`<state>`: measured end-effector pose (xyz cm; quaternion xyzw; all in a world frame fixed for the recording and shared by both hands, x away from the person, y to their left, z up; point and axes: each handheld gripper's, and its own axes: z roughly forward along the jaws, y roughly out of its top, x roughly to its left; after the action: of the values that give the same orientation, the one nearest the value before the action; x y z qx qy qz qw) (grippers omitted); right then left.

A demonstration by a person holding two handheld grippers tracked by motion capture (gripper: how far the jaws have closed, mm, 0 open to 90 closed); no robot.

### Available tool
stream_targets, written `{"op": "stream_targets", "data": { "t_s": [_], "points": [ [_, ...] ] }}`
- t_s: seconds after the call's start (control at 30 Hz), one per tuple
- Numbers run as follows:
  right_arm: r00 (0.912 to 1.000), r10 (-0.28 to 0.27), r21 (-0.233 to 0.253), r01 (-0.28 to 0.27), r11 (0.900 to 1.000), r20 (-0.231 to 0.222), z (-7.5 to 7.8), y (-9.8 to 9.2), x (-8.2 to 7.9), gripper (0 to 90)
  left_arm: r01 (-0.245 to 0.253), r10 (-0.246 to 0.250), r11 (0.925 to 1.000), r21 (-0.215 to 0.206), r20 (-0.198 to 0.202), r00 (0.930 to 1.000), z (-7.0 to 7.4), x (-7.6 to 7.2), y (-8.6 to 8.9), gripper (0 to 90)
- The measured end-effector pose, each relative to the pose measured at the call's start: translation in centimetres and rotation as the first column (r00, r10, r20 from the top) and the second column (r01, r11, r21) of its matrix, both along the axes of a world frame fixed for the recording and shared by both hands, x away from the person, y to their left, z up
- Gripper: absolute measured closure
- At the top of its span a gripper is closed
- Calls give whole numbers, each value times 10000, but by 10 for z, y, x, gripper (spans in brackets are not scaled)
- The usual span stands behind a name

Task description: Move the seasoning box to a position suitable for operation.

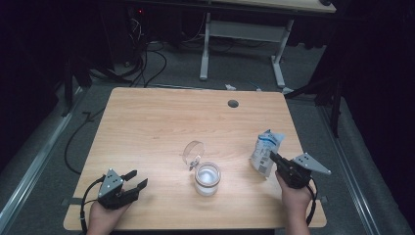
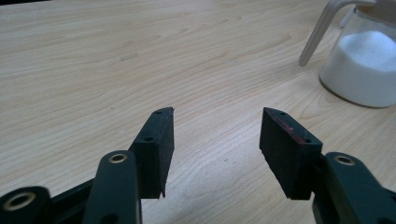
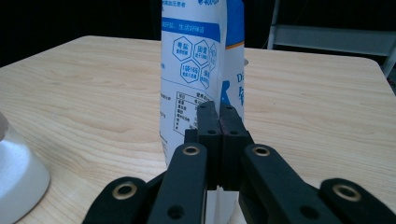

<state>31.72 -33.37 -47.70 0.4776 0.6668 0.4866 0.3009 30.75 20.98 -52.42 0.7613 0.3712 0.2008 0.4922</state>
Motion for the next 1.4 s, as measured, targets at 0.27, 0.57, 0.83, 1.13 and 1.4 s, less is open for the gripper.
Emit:
{"op": "stream_targets", "data": {
  "t_s": [0.27, 0.57, 0.83, 1.13, 1.4],
  "points": [
    [10000, -66, -75, 66, 10000, -67, -2, 0, -4, 876, 61, -63, 9997, -221, -91, 9999, -1, 2, -1, 451],
    [9999, -41, -101, 40, 9999, -122, -3, 1, -5, 822, 147, -151, 9998, -157, -282, 9995, -4, 5, -3, 448],
    [9997, -22, -46, 21, 10000, -257, -3, 4, -4, 765, 163, -171, 9997, -191, -414, 9990, -5, 5, -3, 448],
    [9994, -44, -191, 37, 9998, -357, -3, 7, -3, 669, 186, -185, 9998, 17, -323, 9993, -4, 4, -5, 450],
    [9990, -201, -399, 185, 9990, -409, -4, 8, -2, 605, 288, -281, 9994, 196, -385, 9989, -1, 4, -10, 465]
  ]
}}
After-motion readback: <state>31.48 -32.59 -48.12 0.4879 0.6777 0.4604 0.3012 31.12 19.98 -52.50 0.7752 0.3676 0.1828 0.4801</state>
